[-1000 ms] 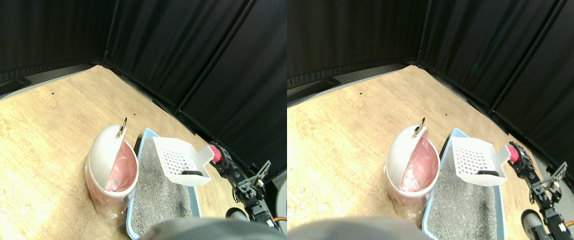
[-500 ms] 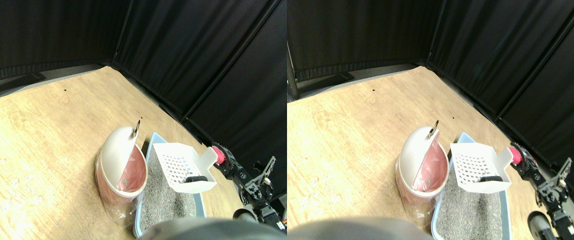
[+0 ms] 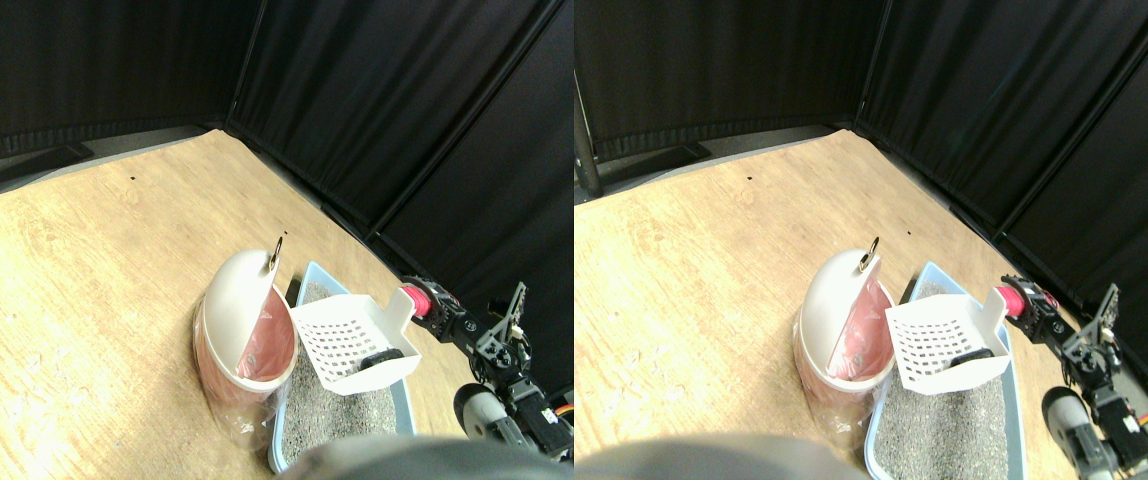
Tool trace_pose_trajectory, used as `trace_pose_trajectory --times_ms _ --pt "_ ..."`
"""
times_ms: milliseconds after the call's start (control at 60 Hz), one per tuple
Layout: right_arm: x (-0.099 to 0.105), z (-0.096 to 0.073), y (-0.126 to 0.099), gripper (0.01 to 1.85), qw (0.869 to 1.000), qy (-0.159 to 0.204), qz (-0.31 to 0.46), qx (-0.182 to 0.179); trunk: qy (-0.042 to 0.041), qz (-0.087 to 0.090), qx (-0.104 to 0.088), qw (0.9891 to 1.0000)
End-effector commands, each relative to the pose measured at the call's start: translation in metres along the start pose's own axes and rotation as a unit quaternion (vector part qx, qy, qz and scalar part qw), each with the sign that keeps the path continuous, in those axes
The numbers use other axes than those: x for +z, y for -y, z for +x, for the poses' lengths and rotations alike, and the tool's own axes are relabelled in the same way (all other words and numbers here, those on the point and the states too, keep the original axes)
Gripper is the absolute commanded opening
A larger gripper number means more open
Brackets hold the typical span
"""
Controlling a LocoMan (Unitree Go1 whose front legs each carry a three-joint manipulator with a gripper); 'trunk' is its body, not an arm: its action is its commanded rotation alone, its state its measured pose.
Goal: Scoop (unimanual)
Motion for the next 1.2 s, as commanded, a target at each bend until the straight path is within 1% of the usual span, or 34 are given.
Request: trace_pose_trajectory --times_ms 17,33,67,117,167,200,283,367,417,483,517,567,700,950,1000,1050,1100,1167,1200 --pt "0.007 0.004 -0.003 0.06 1.0 0.009 -0.007 -0.008 -0.0053 -0.028 0.03 0.9991" --pt "0.007 0.004 -0.004 0.06 1.0 0.007 -0.009 -0.01 -0.0045 -0.029 0.031 0.9991" --pt "0.007 0.007 -0.005 0.06 1.0 0.005 -0.012 -0.001 -0.0038 -0.03 0.031 0.9991" --pt "0.008 0.008 -0.006 0.06 1.0 0.002 -0.02 -0.001 -0.0041 -0.031 0.031 0.999" --pt "0.009 0.01 -0.007 0.06 1.0 -0.003 -0.026 -0.003 -0.0038 -0.032 0.032 0.999" --pt "0.011 0.011 -0.01 0.06 0.999 -0.01 -0.033 -0.012 -0.0048 -0.034 0.032 0.9989" --pt "0.011 0.015 -0.012 0.06 0.999 -0.013 -0.04 -0.008 -0.0045 -0.037 0.035 0.9987" --pt "0.007 0.022 -0.012 0.06 0.998 -0.015 -0.053 0.002 -0.0059 -0.039 0.037 0.9985" --pt "0.005 0.024 -0.013 0.06 0.998 -0.019 -0.067 0.0 -0.0081 -0.04 0.038 0.9984" --pt "0.001 0.029 -0.014 0.06 0.996 -0.016 -0.082 0.01 -0.0076 -0.041 0.039 0.9984" --pt "0.0 0.03 -0.015 0.06 0.996 -0.021 -0.087 0.007 -0.0089 -0.041 0.039 0.9983" --pt "-0.002 0.031 -0.017 0.06 0.995 -0.024 -0.095 0.006 -0.0082 -0.041 0.039 0.9984" --pt "-0.004 0.035 -0.02 0.06 0.993 -0.025 -0.113 0.015 -0.0101 -0.043 0.038 0.9983" --pt "0.0 0.035 -0.024 0.06 0.991 -0.018 -0.131 0.021 -0.0131 -0.047 0.04 0.998" --pt "0.002 0.034 -0.026 0.06 0.989 -0.012 -0.148 0.028 -0.013 -0.047 0.04 0.998" --pt "0.004 0.033 -0.028 0.06 0.987 -0.011 -0.157 0.026 -0.014 -0.048 0.04 0.998" --pt "0.007 0.032 -0.029 0.06 0.985 -0.006 -0.17 0.028 -0.0144 -0.048 0.04 0.9979" --pt "0.014 0.028 -0.031 0.06 0.981 0.011 -0.192 0.04 -0.0152 -0.049 0.04 0.9979" --pt "0.017 0.027 -0.032 0.06 0.978 0.027 -0.202 0.047 -0.0152 -0.049 0.04 0.9979"
